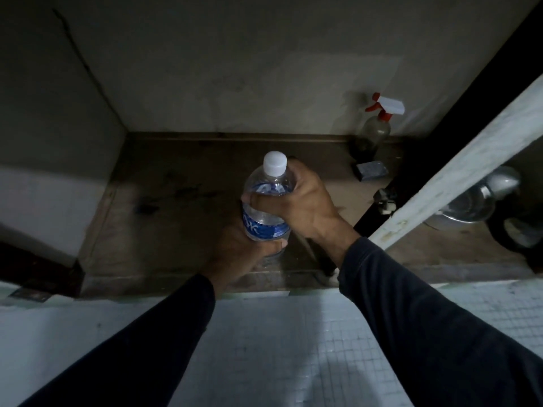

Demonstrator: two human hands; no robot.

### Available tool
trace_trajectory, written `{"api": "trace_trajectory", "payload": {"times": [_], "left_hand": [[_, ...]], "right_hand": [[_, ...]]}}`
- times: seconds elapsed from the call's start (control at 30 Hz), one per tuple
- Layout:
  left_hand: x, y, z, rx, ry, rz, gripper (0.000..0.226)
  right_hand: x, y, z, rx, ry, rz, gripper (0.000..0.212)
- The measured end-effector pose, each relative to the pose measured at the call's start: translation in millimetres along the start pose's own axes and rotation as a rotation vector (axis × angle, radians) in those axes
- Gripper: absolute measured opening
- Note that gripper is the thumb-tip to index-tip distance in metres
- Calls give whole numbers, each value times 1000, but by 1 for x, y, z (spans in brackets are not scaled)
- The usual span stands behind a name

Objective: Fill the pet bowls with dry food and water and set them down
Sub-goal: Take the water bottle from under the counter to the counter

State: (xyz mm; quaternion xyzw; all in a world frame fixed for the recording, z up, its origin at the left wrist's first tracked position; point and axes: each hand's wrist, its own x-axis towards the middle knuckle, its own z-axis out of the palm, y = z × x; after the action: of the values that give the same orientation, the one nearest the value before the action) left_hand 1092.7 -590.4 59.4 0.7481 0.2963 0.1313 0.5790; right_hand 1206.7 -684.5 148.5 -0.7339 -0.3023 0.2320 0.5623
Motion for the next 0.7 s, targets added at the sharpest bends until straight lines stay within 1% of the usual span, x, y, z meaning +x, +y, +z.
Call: {"api": "trace_trajectory", "payload": {"times": [0.1, 0.17, 0.27, 0.33, 0.43, 0.53, 0.63, 0.7], "left_hand": [[-22, 3, -2, 45, -18, -36, 82], [-38, 6, -2, 46, -7, -62, 79], [-66, 12, -3, 52, -30, -78, 79], [-86, 23, -6, 40, -76, -98, 86], [-116, 31, -11, -109, -172, -64, 100], [-147, 41, -15, -174, -237, -101, 107], [-179, 53, -20, -133, -242, -183, 109], [-201, 63, -24, -85, -235, -200, 106]], "right_hand": [[-16, -1, 3, -13, 1, 24, 61], [-28, -2, 4, -27, -9, 43, 66], [-52, -8, 5, -35, -8, 64, 66], [-70, -16, 4, -26, -6, 82, 67], [-98, -36, 4, -38, -17, 123, 69], [-126, -64, -1, -75, -28, 149, 61], [-152, -94, -8, -61, -37, 189, 59], [-168, -114, -12, -54, -55, 214, 61]]}}
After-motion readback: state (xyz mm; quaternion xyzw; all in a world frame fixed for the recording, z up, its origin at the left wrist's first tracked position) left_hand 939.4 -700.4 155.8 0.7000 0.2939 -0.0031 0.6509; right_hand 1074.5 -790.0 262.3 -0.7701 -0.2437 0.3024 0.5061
